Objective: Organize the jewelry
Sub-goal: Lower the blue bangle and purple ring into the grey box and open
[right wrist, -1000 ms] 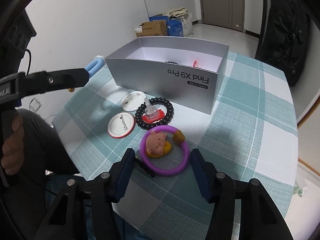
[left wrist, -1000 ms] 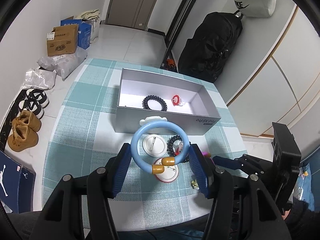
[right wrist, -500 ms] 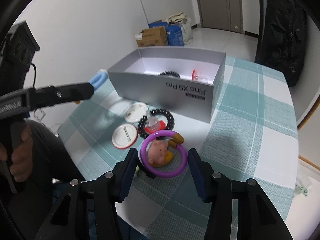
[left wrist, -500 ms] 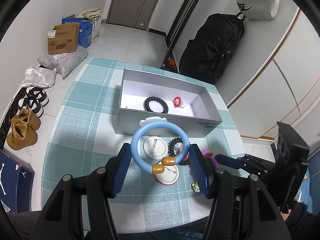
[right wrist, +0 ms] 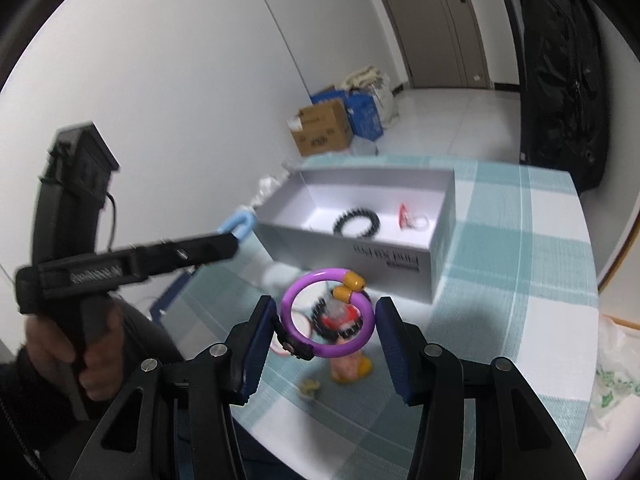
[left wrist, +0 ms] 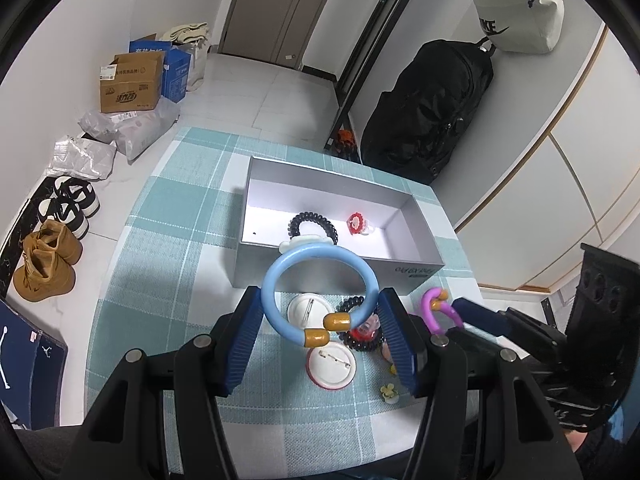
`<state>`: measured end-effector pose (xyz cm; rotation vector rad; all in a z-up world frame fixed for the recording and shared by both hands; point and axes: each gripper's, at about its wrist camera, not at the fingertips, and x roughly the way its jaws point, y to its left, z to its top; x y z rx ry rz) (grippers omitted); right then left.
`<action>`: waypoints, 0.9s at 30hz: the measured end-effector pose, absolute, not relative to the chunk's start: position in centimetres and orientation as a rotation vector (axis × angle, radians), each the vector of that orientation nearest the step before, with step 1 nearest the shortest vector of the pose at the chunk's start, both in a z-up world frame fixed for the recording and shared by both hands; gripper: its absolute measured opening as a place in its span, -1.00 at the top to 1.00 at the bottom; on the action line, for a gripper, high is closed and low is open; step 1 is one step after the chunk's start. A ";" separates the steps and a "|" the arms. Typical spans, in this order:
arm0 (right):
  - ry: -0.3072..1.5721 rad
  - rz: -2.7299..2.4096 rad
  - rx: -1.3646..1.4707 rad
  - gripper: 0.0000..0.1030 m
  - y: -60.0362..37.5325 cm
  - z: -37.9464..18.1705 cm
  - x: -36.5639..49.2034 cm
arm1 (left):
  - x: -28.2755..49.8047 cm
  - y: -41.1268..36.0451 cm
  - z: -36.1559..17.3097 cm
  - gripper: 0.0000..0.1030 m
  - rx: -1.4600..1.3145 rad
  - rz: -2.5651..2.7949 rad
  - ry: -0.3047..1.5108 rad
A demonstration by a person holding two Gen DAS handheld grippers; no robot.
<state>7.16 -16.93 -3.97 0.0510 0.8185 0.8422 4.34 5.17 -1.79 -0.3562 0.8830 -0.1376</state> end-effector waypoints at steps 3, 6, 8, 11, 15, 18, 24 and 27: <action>0.795 0.852 0.088 0.03 -17.1 -3.0 7.7 | 4.8 5.0 -1.7 -0.05 -0.350 -0.145 0.882; 0.781 0.851 0.148 0.03 -17.5 -2.3 8.7 | 5.6 4.7 -1.4 -0.05 -0.329 -0.143 0.877; 0.777 0.848 0.187 0.03 -17.8 -1.9 9.5 | 6.3 4.5 -1.2 -0.05 -0.311 -0.141 0.870; 0.768 0.845 0.205 0.03 -17.8 -1.4 10.7 | 7.4 4.5 -1.1 -0.05 -0.312 -0.147 0.868; 0.764 0.852 0.210 0.03 -17.3 -1.0 12.2 | 8.5 4.4 -1.1 -0.04 -0.318 -0.152 0.872; 0.767 0.858 0.218 0.03 -16.9 -0.9 13.3 | 9.4 4.2 -1.4 0.23 -0.328 -0.165 0.891; 0.820 0.868 0.242 0.03 -16.1 -2.0 15.3 | 10.9 4.0 -3.0 0.24 -0.366 -0.203 0.960; 0.855 0.847 0.213 0.03 -15.6 -2.9 16.0 | 11.4 4.4 -3.4 0.24 -0.377 -0.193 0.965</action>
